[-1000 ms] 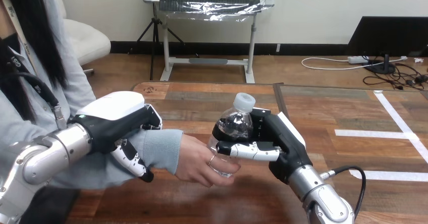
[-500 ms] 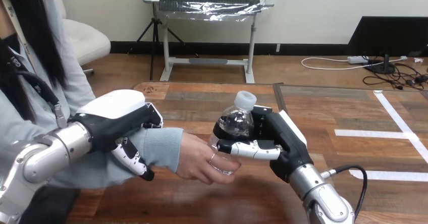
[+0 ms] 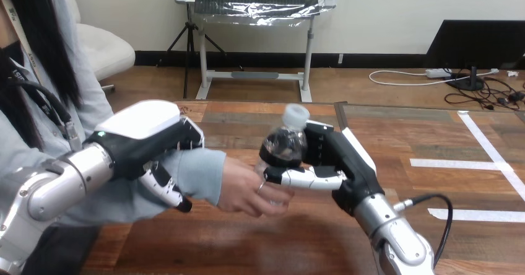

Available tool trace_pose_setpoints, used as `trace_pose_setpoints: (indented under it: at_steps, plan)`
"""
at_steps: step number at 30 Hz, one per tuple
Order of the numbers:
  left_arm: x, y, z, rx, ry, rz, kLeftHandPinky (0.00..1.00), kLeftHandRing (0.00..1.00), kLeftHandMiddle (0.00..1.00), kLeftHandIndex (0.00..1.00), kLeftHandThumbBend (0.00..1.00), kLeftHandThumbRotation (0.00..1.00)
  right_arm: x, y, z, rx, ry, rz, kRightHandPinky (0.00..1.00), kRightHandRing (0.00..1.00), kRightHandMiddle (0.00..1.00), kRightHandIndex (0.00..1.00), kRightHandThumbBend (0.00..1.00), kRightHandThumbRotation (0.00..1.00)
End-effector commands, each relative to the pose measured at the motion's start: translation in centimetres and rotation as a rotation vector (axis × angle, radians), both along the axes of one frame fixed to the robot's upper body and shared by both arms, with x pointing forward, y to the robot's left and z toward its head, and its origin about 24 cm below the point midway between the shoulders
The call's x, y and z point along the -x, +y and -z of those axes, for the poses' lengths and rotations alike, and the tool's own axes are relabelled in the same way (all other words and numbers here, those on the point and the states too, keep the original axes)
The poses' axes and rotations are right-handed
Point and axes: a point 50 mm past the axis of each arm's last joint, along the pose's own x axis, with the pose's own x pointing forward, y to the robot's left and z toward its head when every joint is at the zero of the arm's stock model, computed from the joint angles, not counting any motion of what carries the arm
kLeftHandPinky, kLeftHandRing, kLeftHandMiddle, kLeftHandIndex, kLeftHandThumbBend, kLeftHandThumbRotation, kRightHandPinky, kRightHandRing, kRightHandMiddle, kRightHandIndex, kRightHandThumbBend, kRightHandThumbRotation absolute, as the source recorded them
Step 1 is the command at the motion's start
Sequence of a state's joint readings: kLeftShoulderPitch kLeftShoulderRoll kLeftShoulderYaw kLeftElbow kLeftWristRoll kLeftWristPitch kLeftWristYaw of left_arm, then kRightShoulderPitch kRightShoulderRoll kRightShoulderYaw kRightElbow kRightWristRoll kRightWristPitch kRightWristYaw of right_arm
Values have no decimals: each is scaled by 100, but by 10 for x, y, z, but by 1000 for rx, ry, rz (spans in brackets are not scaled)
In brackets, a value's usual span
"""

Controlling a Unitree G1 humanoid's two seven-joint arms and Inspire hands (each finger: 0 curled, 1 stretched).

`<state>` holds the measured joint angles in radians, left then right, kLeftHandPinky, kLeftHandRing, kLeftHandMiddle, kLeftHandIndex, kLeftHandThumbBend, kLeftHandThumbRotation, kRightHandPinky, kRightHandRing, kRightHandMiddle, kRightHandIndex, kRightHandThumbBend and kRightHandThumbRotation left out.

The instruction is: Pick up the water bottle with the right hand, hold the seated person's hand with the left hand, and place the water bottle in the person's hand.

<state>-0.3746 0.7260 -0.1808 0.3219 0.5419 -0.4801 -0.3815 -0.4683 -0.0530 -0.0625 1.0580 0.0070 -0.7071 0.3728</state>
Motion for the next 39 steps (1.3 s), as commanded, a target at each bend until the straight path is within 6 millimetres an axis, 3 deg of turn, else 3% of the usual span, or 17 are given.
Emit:
trace_pose_setpoints:
  at_steps: [1,8,17,26,39]
  plan:
    - [-12,-16,-60,74,-243,50,42,47,52,54,91,9,-25,19,-43,40,-176,-67,58,60,63,67,89,14]
    - [-9,-12,-56,67,-230,24,52,57,62,67,95,18,-26,16,-42,57,-171,-54,69,69,70,75,90,28]
    - [-6,-8,-50,68,-219,-3,57,65,72,78,99,26,-28,11,-41,71,-160,-29,75,75,75,81,93,41]
    - [-2,-3,-43,67,-196,-34,65,73,80,86,100,31,-29,6,-42,84,-161,-10,76,76,76,82,97,52]
    - [6,1,-33,75,-188,-65,80,85,88,92,100,38,-30,0,-42,73,-151,-1,76,76,76,83,98,59]
